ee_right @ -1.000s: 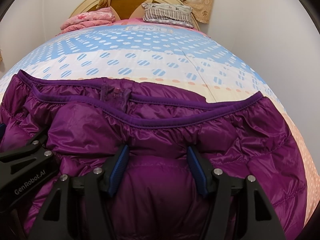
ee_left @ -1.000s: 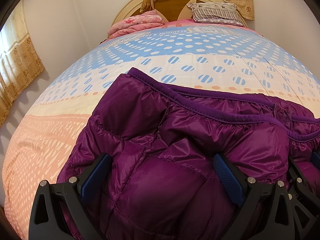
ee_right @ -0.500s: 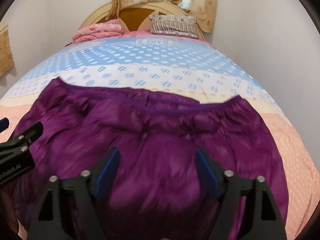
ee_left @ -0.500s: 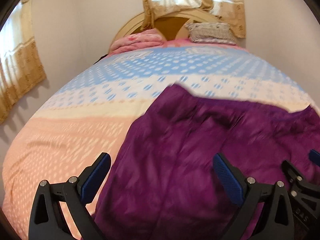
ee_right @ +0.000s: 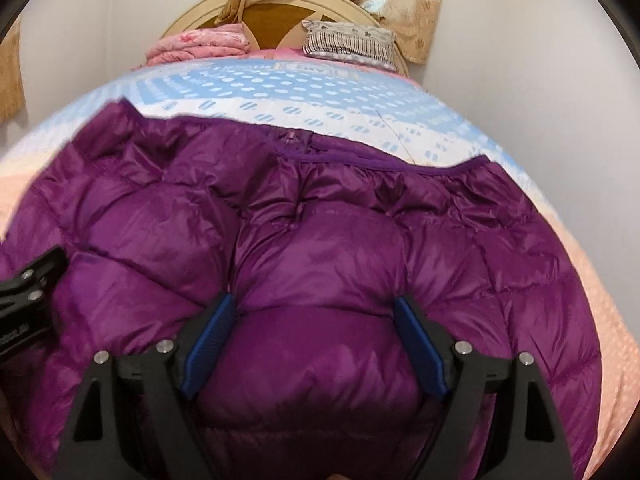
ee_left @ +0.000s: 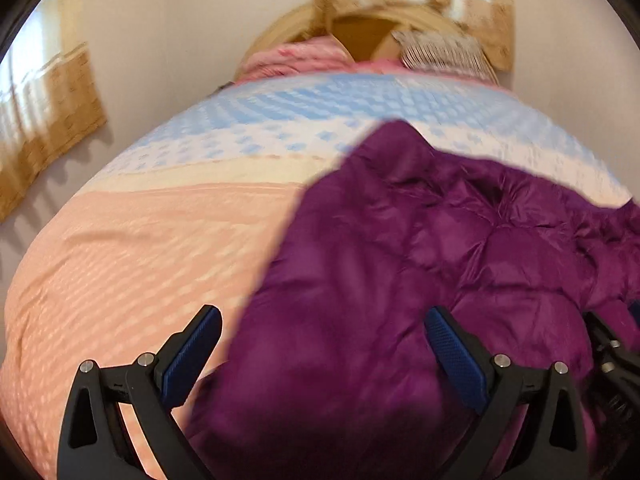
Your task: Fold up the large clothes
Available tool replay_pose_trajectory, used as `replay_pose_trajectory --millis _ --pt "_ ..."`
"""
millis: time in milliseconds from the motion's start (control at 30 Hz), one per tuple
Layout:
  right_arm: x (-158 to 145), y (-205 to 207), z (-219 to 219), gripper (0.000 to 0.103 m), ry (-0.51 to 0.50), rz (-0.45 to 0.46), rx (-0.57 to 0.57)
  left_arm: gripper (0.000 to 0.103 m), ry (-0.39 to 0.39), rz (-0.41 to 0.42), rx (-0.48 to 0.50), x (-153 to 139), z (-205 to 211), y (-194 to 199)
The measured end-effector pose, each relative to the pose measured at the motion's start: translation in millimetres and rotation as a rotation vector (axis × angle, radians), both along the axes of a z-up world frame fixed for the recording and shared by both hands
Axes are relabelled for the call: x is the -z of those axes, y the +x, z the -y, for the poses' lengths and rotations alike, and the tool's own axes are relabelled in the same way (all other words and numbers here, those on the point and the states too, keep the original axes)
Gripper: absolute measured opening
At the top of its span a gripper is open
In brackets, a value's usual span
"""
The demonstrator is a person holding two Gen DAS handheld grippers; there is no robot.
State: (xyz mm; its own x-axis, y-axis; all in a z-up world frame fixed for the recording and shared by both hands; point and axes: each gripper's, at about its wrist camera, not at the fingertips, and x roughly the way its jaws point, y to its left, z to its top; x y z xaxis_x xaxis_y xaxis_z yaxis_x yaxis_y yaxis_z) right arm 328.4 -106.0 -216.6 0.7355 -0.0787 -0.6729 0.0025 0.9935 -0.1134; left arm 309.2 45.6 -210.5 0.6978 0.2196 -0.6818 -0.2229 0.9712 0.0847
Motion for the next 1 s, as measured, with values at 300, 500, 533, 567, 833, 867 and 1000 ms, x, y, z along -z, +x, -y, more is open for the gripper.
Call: replay_pose_trajectory --millis 300,500,533,567,833,867,1000 --pt "12 -55 6 0.099 -0.089 0.033 -0.027 0.102 -0.214 -0.094 -0.06 33 -33 -39" --pt "25 -49 10 0.101 -0.137 0.011 -0.029 0.045 -0.222 -0.054 0.037 26 -13 -37" --pt "24 -49 9 0.101 -0.142 0.011 -0.029 0.034 -0.208 -0.036 0.057 22 -8 -39" --pt "25 -48 10 0.101 -0.143 0.012 -0.028 0.021 -0.203 -0.031 0.083 19 -3 -39" --pt "25 -55 0 0.101 -0.151 0.004 -0.016 0.007 -0.201 0.046 0.099 -4 -16 -61" --pt "25 -57 -3 0.101 -0.154 0.004 -0.014 0.007 -0.203 0.052 0.099 -6 -19 -65" --pt "25 -64 -14 0.1 -0.155 0.003 -0.022 0.007 -0.215 0.073 0.076 -11 -31 -73"
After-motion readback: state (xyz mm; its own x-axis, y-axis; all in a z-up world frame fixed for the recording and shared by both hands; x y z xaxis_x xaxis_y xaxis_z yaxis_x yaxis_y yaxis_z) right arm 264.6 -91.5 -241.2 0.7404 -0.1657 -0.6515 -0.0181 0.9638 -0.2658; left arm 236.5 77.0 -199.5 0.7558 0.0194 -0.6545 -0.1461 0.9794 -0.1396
